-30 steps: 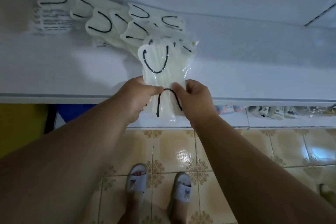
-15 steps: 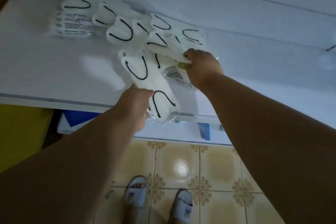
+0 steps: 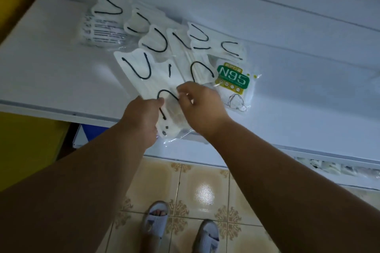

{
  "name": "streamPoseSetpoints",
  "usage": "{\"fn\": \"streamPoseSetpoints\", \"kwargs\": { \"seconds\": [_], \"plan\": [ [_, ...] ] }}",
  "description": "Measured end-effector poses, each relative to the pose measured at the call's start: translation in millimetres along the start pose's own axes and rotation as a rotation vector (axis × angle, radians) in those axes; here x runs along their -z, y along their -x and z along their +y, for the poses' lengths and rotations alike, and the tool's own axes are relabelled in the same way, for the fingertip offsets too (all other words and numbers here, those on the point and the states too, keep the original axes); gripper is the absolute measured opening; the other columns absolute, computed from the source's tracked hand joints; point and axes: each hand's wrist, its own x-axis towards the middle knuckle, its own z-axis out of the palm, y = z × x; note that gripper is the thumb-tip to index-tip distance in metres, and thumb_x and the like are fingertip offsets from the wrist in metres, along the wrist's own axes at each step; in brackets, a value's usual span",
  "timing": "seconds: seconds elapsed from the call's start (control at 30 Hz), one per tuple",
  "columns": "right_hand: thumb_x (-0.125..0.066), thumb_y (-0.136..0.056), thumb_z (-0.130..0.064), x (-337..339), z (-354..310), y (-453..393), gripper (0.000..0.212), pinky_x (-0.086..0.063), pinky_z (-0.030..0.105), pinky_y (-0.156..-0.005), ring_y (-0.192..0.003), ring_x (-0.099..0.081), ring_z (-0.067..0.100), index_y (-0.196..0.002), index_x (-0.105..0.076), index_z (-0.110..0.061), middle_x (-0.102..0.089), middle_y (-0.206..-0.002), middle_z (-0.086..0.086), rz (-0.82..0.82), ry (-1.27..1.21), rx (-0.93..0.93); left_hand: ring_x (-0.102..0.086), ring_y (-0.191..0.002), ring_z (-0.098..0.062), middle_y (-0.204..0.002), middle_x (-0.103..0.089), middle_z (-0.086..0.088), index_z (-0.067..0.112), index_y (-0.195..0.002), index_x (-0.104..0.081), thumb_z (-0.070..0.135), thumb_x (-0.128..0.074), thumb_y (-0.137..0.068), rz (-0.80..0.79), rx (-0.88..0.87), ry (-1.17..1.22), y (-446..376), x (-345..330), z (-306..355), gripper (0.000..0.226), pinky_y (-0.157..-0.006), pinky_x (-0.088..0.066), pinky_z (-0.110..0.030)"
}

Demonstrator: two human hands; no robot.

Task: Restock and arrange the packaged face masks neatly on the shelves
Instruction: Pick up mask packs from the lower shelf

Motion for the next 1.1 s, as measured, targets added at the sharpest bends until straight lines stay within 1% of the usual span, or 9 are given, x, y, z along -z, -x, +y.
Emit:
{"fn": "streamPoseSetpoints", "kwargs": {
  "seconds": [0.1,0.23,0.33,0.47,0.57,0.7,0.77,0.9,1.1],
  "plan": [
    [-0.06,-0.093,-0.026,1.6,12.7,-37.5,0.044,-0.041,0.04,-0.108,-0.13,-0.046,0.028,-0.136,-0.054,-0.015,-0.051,-0.14,0.008,0.123,0.331,0.009,-0.062,-0.086,-0.021,-0.117,-0.065,-0.005,0.012,-0.123,-0.059,0.015,-0.064,-0.097,0.086,-0.015,-0.01,-15.0,13.8,2.1,0.027,-0.06,-0.051,-0.022],
    [-0.065,-0.091,-0.045,-1.8,14.0,-78.1,0.083,-0.021,0.051,-0.119,-0.152,-0.009,0.035,-0.156,-0.017,-0.026,-0.007,-0.166,0.011,-0.037,0.528,-0.1,-0.056,-0.083,-0.02,-0.103,-0.062,-0.002,0.017,-0.119,-0.057,0.017,-0.063,-0.097,0.108,-0.033,-0.039,-29.7,23.9,8.8,0.022,-0.074,-0.05,-0.025],
    [-0.065,-0.091,-0.036,-5.6,18.1,-96.5,0.076,-0.032,0.049,-0.111,-0.14,-0.033,0.037,-0.152,-0.021,-0.028,-0.031,-0.155,0.014,-0.016,0.568,-0.142,-0.044,-0.066,-0.009,-0.081,-0.047,0.004,0.012,-0.126,-0.056,0.012,-0.057,-0.099,0.08,-0.035,-0.031,-36.1,26.5,9.0,0.027,-0.055,-0.043,-0.02],
    [-0.044,-0.088,-0.002,0.7,15.9,-104.6,0.04,-0.046,0.041,-0.079,-0.104,-0.056,0.036,-0.126,-0.043,-0.016,-0.059,-0.112,0.014,0.118,0.508,-0.123,-0.057,-0.078,-0.018,-0.092,-0.062,0.0,0.009,-0.126,-0.059,0.016,-0.063,-0.096,0.077,0.024,0.046,-39.3,27.1,10.3,0.031,-0.073,-0.047,-0.03],
    [-0.04,-0.085,0.001,14.8,6.8,-99.8,0.036,-0.042,0.033,-0.066,-0.082,-0.056,0.032,-0.116,-0.049,-0.016,-0.056,-0.083,0.004,0.239,0.367,-0.153,-0.055,-0.086,-0.022,-0.111,-0.064,-0.013,0.005,-0.128,-0.056,0.012,-0.058,-0.099,0.046,-0.016,-0.001,-40.6,26.4,12.6,0.03,-0.078,-0.046,-0.034],
    [-0.047,-0.087,-0.006,17.3,-10.1,-80.4,0.024,-0.035,0.018,-0.053,-0.066,-0.048,0.012,-0.106,-0.054,-0.019,-0.049,-0.073,-0.011,0.352,0.037,-0.144,-0.064,-0.088,-0.021,-0.099,-0.067,-0.003,0.014,-0.116,-0.062,0.027,-0.065,-0.096,0.059,0.028,0.092,-39.8,32.1,17.4,0.024,-0.078,-0.053,-0.035],
    [-0.052,-0.089,-0.009,4.3,-20.6,-60.4,0.026,-0.044,0.015,-0.062,-0.07,-0.053,0.012,-0.112,-0.057,-0.02,-0.056,-0.078,-0.006,0.301,0.029,-0.083,-0.069,-0.101,-0.024,-0.113,-0.073,-0.002,0.022,-0.116,-0.066,0.04,-0.064,-0.096,-0.028,0.038,0.231,-37.9,33.1,19.5,0.027,-0.093,-0.055,-0.044],
    [-0.056,-0.085,-0.024,-30.4,-29.5,-28.2,0.037,-0.039,0.039,-0.093,-0.103,-0.056,0.033,-0.12,-0.062,-0.013,-0.066,-0.105,0.012,0.218,0.212,0.057,-0.062,-0.125,-0.026,-0.135,-0.065,-0.005,0.023,-0.14,-0.056,0.073,-0.035,-0.095,-0.371,-0.075,0.382,-32.4,30.3,23.3,0.071,-0.112,-0.041,-0.049],
    [-0.031,-0.087,-0.067,-46.4,-30.7,-10.3,0.069,-0.042,0.043,-0.104,-0.121,-0.049,0.018,-0.133,-0.054,-0.022,-0.053,-0.13,-0.002,-0.029,-0.073,-0.015,-0.061,-0.126,-0.026,-0.136,-0.064,-0.006,0.026,-0.144,-0.051,0.092,-0.013,-0.077,-0.496,-0.038,0.419,-28.4,41.7,12.1,0.101,-0.108,-0.042,-0.045]
  ]
}}
